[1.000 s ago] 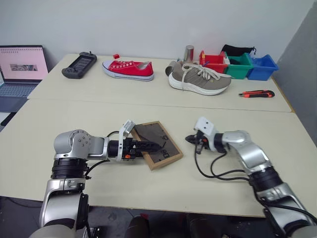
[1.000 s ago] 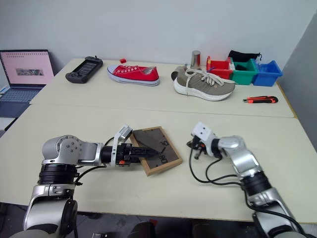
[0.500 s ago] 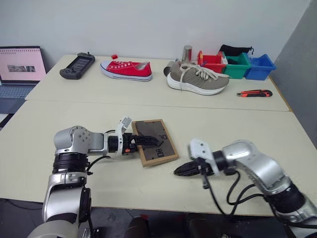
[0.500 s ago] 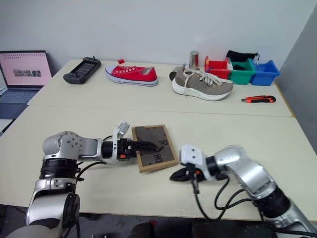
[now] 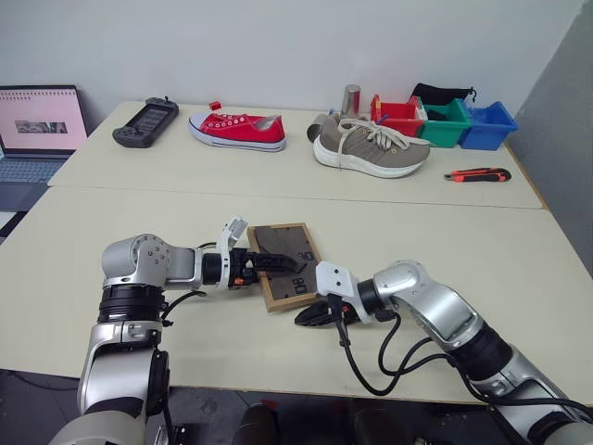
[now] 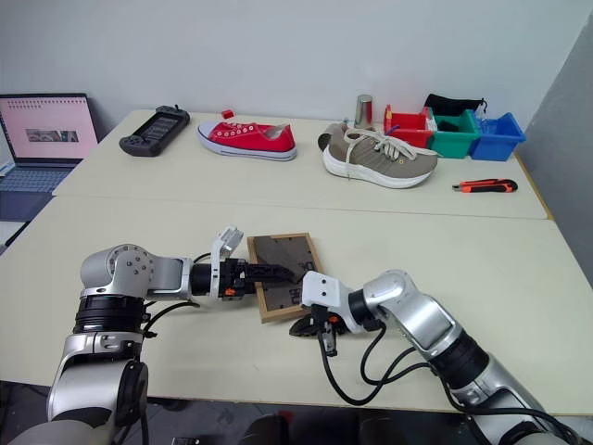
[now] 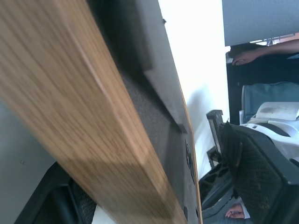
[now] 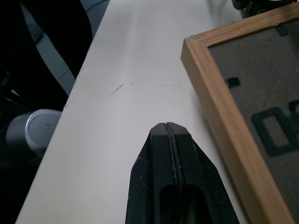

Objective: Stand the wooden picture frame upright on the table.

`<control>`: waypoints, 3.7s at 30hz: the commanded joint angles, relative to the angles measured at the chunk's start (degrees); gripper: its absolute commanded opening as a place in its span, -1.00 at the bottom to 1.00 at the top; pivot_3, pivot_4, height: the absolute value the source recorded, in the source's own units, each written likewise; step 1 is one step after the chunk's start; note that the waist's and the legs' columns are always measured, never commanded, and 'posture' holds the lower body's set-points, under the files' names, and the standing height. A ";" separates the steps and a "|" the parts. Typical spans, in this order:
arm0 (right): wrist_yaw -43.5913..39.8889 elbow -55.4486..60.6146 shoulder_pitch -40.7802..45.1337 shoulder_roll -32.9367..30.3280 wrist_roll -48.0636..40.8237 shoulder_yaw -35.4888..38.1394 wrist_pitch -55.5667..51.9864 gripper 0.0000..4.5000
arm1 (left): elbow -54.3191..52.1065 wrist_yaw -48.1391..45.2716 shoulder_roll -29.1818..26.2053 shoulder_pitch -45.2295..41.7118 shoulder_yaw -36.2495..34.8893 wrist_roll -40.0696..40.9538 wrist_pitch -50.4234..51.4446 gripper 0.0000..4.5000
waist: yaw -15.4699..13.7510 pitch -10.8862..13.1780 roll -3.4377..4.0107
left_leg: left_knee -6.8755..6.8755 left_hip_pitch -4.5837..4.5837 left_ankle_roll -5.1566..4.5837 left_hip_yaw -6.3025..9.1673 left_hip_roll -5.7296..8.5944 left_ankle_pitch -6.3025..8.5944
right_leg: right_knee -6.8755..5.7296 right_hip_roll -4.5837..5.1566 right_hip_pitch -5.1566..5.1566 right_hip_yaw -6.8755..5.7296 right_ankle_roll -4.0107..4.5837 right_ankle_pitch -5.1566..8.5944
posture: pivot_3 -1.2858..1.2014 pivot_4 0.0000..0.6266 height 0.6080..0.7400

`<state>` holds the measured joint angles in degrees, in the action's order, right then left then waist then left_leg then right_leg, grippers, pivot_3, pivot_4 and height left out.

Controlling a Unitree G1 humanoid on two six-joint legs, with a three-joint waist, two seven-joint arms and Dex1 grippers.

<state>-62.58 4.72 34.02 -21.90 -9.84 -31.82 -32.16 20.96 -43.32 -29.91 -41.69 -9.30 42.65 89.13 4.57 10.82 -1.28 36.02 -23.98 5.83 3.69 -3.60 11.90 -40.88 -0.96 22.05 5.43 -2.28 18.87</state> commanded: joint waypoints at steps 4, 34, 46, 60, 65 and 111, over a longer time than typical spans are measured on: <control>1.80 -4.15 2.63 3.40 1.63 1.00 3.66 -1.00 | -1.94 -0.85 -0.47 -0.42 -0.84 1.26 0.56 0.74 | 0.00 0.00 0.00 | 0.00 0.00 0.00 0.00 0.00 0.00 | 0.00 0.00 0.00 -0.01 0.00 0.00 | 0.03 -0.52 1.00; -5.90 6.20 -1.33 -10.96 -6.96 10.65 -5.88 -1.00 | -1.61 -1.48 -0.77 -0.13 -0.80 1.33 -0.53 0.52 | -0.24 0.00 0.00 | -0.02 -0.01 -0.01 0.01 0.01 0.01 | 0.03 0.00 0.00 -0.01 0.00 0.00 | 0.03 -0.52 1.00; -4.16 0.66 -0.52 -15.31 -6.07 15.77 -4.03 -1.00 | -2.56 -2.50 -0.76 0.07 -0.08 1.84 -0.04 -0.42 | -0.24 0.01 -0.01 | -0.02 -0.01 -0.01 -0.02 0.01 0.01 | 0.04 0.00 0.00 0.02 -0.01 0.00 | 0.03 -0.52 1.00; -4.71 -6.99 13.31 -14.18 -19.83 28.86 -17.67 -0.57 | -15.16 -15.42 -8.52 0.43 5.94 4.39 -9.22 -0.42 | 0.02 0.19 -0.03 | -0.08 -0.06 0.01 -0.05 -0.02 -0.01 | 0.02 0.00 0.09 0.04 0.01 0.00 | 0.03 -0.52 1.00; -2.71 -6.82 18.07 -10.68 -22.69 28.75 -21.65 -0.05 | -13.49 -17.95 -8.58 -0.90 7.29 2.20 -15.73 -0.42 | -0.13 0.19 -0.04 | -0.07 -0.08 0.00 -0.05 -0.01 0.00 | 0.09 0.01 0.05 0.02 0.01 0.00 | 0.03 -0.52 1.00; -9.09 -4.46 15.62 -20.99 -22.26 25.64 -18.30 0.99 | -12.08 -22.64 -8.61 -1.47 10.73 1.40 -18.15 -0.42 | -0.06 0.20 -0.03 | -0.02 -0.35 -0.03 -0.03 -0.02 0.00 | 0.07 0.00 0.26 -0.04 0.01 0.00 | 0.03 -0.52 1.00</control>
<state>-68.83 0.27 50.79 -37.97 -33.90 -8.54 -53.79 10.09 -64.57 -38.06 -41.81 3.41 41.56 69.51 4.51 11.02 -1.31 36.00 -24.33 5.81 3.66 -3.61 11.90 -40.80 -0.96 22.31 5.40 -2.28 18.87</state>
